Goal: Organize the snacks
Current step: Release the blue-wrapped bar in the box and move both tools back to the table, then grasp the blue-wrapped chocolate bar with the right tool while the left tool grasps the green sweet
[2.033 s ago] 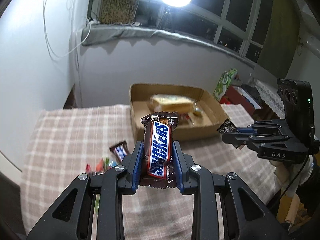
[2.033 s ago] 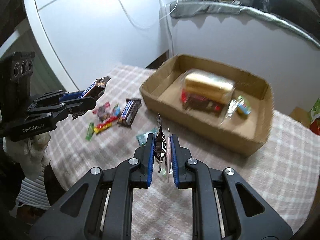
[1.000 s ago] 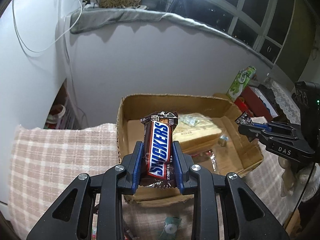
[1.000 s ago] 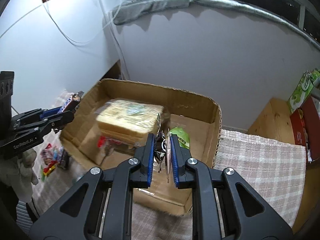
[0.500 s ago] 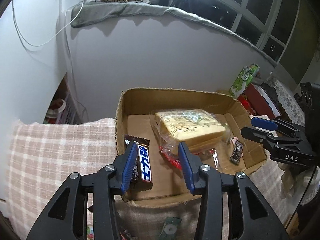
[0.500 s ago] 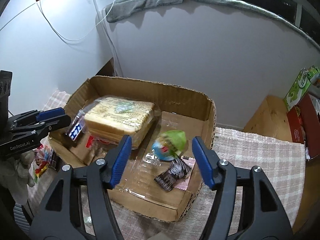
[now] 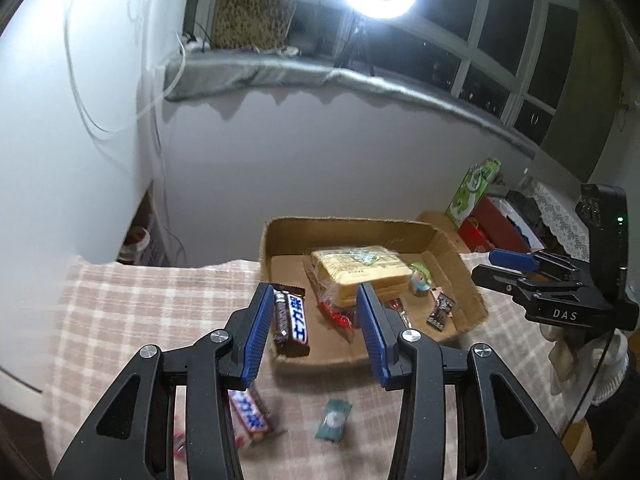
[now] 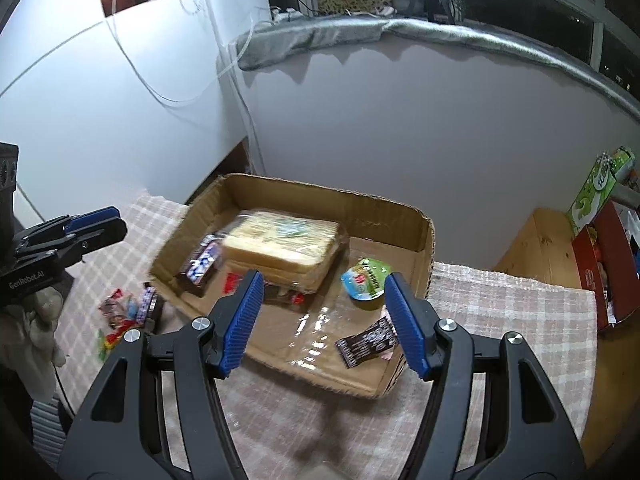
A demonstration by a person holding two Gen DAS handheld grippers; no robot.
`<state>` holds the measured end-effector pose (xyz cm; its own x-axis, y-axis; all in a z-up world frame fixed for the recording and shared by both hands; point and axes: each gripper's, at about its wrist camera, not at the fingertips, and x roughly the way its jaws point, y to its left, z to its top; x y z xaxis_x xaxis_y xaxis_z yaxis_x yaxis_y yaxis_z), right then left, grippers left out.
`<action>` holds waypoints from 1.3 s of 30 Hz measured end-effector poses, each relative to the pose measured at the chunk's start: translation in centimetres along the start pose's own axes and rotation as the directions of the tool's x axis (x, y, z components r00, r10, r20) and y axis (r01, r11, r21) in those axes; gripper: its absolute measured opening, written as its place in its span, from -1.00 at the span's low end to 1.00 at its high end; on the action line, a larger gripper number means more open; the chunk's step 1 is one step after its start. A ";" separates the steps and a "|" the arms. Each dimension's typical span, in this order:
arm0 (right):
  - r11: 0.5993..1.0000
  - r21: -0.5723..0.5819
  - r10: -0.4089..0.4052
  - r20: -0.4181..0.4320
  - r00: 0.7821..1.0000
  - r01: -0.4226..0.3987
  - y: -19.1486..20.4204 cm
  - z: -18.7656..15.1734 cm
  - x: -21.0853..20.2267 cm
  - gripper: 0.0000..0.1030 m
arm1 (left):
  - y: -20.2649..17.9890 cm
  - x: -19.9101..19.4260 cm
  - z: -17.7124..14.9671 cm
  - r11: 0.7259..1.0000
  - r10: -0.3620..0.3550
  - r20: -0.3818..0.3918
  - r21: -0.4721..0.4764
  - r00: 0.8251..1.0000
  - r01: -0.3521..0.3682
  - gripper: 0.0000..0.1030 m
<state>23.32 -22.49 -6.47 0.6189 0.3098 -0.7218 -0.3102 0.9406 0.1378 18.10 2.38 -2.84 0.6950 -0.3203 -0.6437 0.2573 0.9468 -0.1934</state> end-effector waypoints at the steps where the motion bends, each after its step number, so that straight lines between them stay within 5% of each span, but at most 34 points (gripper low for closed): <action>1: 1.000 -0.004 0.008 0.007 1.000 -0.008 0.3 -0.2 -0.6 0.27 | 0.1 -0.9 -0.2 1.000 0.001 0.013 0.001 1.000 -0.001 -0.19; 12: 0.994 -0.084 0.078 0.012 0.997 -0.076 4.1 -3.9 -4.1 0.27 | 2.7 -7.3 -4.4 0.999 0.050 0.072 -0.022 0.996 -0.048 -0.19; 28: 0.972 -0.153 0.167 -0.096 0.981 -0.181 9.0 -7.9 -2.0 0.27 | 5.5 -6.5 -13.9 0.988 0.128 -0.058 -0.077 0.990 -0.132 -0.19; 39: 0.956 -0.165 0.213 -0.181 0.960 -0.243 13.0 -7.5 2.6 0.27 | 6.9 -4.6 -15.8 0.984 0.124 -0.119 -0.112 0.985 -0.137 -0.19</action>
<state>15.43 -10.49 -11.63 0.3977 0.4725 -0.7865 -0.5658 0.8011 0.1952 6.08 10.88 -12.88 0.6368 -0.1948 -0.7460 0.0828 0.9792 -0.1850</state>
